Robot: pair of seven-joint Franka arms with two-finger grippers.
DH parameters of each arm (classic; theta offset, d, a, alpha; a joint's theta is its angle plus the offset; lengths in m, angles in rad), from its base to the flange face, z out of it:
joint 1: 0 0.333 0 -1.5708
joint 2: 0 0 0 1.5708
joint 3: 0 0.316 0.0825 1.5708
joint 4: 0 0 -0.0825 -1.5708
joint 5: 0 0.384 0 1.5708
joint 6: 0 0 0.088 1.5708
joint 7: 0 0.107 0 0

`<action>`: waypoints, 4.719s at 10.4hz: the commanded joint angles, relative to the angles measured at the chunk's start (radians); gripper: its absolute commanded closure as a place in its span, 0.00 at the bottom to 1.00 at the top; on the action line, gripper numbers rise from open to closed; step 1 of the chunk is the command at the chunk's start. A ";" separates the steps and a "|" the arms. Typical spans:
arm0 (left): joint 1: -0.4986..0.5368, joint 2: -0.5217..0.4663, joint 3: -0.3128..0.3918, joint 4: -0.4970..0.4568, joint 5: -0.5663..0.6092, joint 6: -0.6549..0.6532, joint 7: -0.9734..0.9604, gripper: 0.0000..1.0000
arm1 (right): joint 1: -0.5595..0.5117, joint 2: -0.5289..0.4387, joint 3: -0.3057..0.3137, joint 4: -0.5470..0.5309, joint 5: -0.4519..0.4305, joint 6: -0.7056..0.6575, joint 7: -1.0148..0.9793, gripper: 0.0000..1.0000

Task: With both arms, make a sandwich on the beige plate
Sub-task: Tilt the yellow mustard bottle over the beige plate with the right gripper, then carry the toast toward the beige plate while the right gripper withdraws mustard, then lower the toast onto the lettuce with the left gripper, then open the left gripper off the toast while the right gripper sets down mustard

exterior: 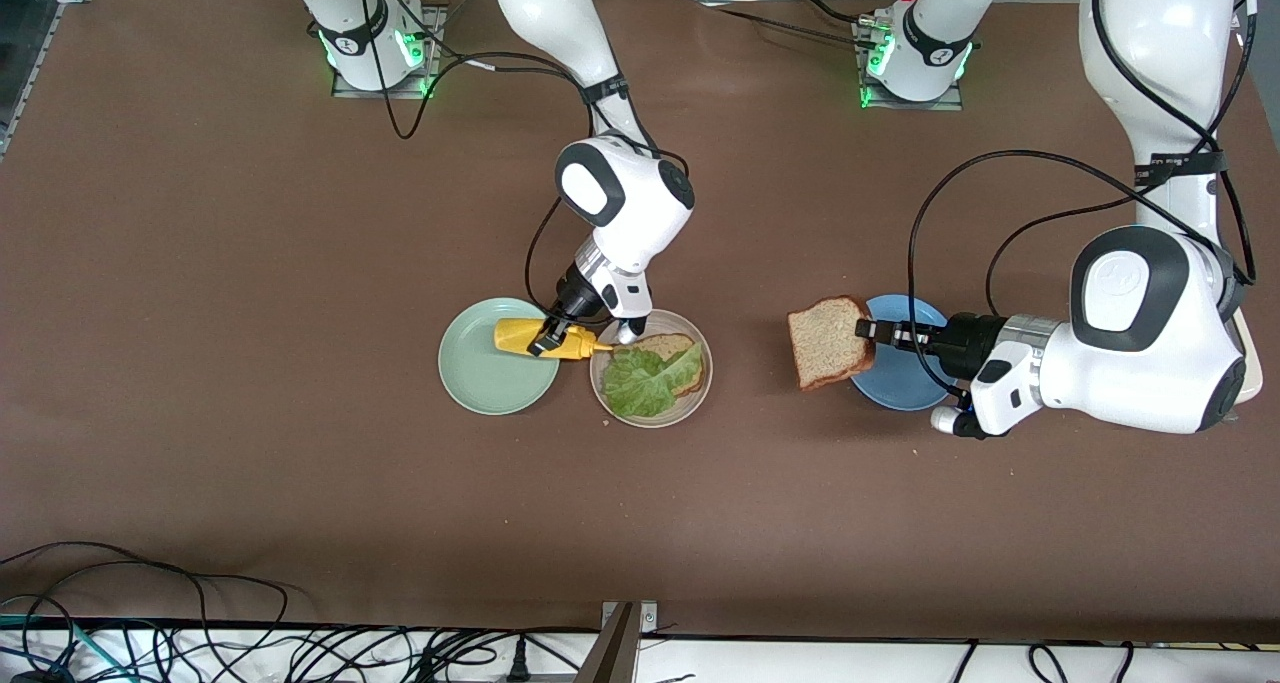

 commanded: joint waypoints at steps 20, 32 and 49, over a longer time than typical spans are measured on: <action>-0.246 0.138 -0.011 -0.006 -0.453 0.414 -0.054 1.00 | -0.877 -0.194 -0.243 -0.387 1.516 -0.822 -1.687 1.00; -0.364 0.161 -0.009 -0.106 -0.462 0.541 -0.031 1.00 | -1.137 -0.108 0.020 -0.312 1.530 -0.741 -1.915 1.00; -0.249 0.106 0.002 -0.189 -0.144 0.488 0.090 0.00 | -1.134 -0.107 -0.081 -0.240 1.430 -0.719 -1.811 0.03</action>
